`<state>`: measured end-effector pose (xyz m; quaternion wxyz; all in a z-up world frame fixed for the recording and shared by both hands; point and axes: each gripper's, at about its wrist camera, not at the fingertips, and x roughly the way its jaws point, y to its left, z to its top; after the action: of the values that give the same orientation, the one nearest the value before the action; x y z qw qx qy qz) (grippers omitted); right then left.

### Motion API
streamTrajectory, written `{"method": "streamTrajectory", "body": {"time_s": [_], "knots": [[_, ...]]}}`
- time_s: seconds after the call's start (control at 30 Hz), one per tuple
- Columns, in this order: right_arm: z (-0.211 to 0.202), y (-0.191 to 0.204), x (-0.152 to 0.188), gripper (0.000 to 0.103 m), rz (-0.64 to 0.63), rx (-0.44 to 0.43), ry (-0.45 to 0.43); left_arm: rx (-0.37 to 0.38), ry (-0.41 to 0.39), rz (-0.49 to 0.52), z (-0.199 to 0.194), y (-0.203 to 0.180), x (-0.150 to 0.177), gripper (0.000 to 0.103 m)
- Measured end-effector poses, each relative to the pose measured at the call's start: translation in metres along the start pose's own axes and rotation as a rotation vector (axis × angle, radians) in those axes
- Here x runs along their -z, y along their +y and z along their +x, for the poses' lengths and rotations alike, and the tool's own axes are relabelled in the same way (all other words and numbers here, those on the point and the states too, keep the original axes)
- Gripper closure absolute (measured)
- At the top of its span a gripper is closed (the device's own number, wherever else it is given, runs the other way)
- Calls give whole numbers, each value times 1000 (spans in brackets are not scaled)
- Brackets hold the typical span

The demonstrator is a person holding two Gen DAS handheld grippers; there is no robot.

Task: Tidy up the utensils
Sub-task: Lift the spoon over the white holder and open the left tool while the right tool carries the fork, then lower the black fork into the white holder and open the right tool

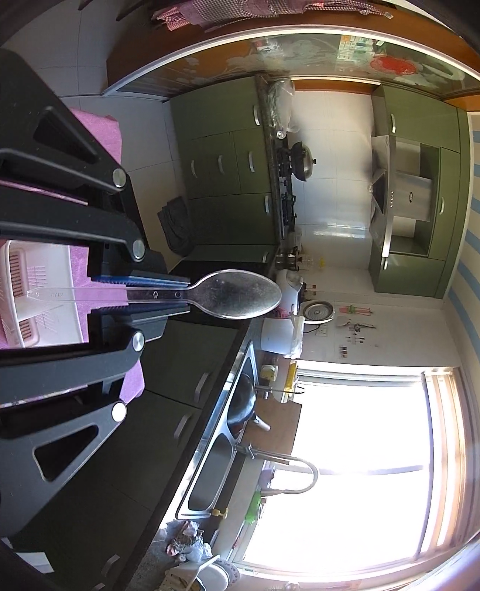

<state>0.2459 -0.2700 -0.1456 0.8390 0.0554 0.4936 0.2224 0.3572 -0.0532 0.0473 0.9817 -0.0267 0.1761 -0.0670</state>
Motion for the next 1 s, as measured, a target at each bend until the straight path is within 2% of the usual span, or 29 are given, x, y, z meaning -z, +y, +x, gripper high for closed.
{"method": "streamTrajectory", "body": {"time_s": [0.2,0.23,0.3,0.37,0.5,0.63,0.7,0.8,0.9,1.0], "knots": [[-25,20,-18,94,-47,-2,-78,-10,78,16,14,6,36,93],[-30,24,-23,94,-57,-2,-93,-10,91,18,15,7,39,90],[-39,34,-34,94,-77,-1,-126,-10,106,22,14,9,44,73],[-48,43,-48,94,-91,-4,-167,-8,110,26,10,11,48,65],[-64,64,-83,94,-115,-12,-273,10,110,9,-9,20,50,65],[-79,85,-125,94,-134,-6,-438,26,109,-10,-39,31,51,64],[-82,95,-145,94,-146,18,-533,31,114,-6,-52,36,55,60],[-73,108,-174,93,-161,72,-646,42,138,5,-68,42,63,59],[-51,117,-197,93,-166,100,-693,46,165,7,-80,48,72,59],[-23,118,-211,93,-174,134,-693,52,187,2,-88,55,78,59]]}}
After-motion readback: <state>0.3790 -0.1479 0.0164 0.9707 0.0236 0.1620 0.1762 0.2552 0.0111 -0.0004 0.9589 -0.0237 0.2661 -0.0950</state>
